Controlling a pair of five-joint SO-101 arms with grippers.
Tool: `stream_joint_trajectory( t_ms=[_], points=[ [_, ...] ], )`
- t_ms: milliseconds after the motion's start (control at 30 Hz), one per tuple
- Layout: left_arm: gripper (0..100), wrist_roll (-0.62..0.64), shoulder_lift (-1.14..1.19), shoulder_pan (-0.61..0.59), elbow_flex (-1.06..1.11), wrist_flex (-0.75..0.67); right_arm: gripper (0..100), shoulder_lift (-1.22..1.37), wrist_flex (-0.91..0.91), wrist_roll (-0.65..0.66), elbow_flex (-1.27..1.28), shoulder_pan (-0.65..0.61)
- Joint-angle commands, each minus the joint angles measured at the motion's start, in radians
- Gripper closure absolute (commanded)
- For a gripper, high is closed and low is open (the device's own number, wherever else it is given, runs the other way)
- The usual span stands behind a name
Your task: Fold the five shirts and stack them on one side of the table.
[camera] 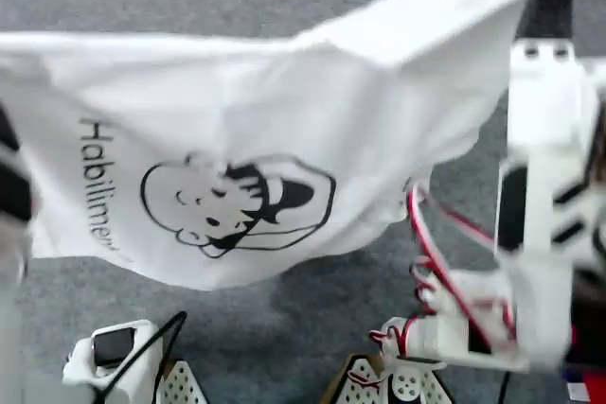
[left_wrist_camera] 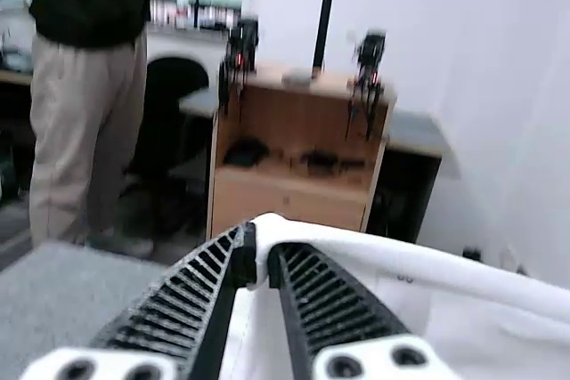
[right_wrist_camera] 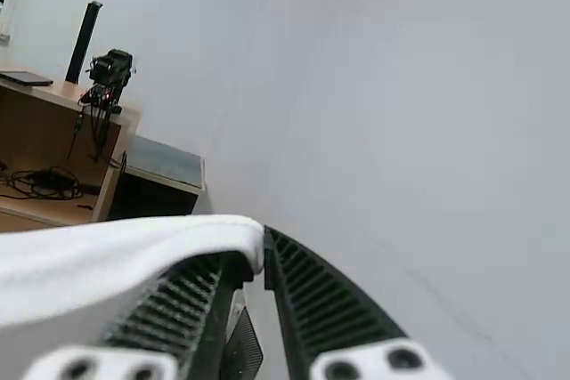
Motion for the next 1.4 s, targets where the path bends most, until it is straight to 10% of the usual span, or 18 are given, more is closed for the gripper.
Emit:
stream_joint_trajectory(
  t_ms=[0, 700, 1367],
  points=[
    [98, -0.002, 0.054, -0.011, 0.141, -0.110, 99.5, 0.091, -0.038, -0.003, 0.022, -0.064],
    [98, -0.005, 0.237, -0.003, 1.312, -1.421, 99.5, 0.757, -0.480, -0.003, 0.288, -0.248],
    [98, -0.003, 0.960, 0.018, 0.608, -1.145, 99.5, 0.909, -0.603, -0.005, 0.251, -0.254]
  ],
)
